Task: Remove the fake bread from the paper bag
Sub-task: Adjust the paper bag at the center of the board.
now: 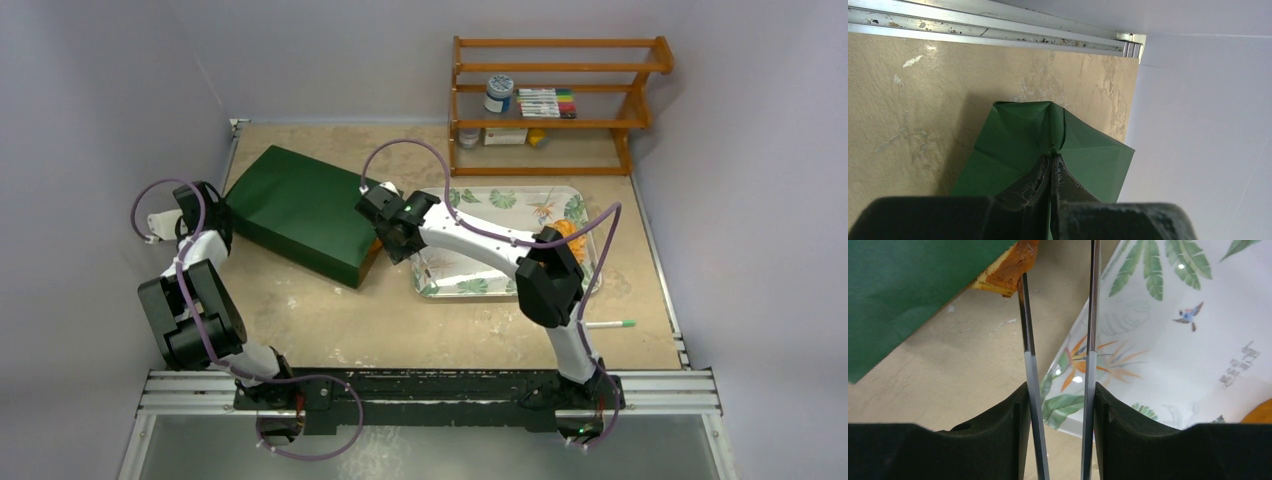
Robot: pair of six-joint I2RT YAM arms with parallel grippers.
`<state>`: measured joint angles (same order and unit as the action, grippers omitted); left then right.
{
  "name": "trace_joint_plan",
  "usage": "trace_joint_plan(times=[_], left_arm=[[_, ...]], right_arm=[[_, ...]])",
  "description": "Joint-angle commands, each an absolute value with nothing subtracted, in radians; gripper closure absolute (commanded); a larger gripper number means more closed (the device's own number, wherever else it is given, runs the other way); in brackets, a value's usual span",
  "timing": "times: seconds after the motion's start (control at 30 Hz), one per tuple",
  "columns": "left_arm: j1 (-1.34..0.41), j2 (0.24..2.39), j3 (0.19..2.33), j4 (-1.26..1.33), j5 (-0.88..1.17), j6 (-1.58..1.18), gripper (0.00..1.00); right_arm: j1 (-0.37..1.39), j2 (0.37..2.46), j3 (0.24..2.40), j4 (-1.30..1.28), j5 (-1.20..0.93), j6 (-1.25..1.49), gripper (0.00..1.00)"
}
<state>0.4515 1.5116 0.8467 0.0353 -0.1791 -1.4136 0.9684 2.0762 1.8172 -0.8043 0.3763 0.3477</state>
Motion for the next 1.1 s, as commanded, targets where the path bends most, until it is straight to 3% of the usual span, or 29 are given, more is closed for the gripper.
trace_joint_plan(times=[0.0, 0.37, 0.73, 1.07], left_arm=[[0.467, 1.471, 0.869, 0.063, -0.179, -1.438, 1.00], [0.466, 1.459, 0.853, 0.062, -0.175, -1.441, 1.00], [0.466, 1.453, 0.831, 0.081, -0.178, -1.461, 1.00], [0.466, 1.441, 0.803, 0.108, -0.174, -1.478, 1.00]], right_arm=[[0.970, 2.002, 1.839, -0.760, 0.262, 0.366, 0.54], [0.975, 2.099, 1.956, -0.773, 0.220, 0.340, 0.55], [0.982, 2.054, 1.753, -0.601, 0.172, 0.362, 0.55], [1.005, 2.167, 1.893, -0.574, 0.164, 0.345, 0.56]])
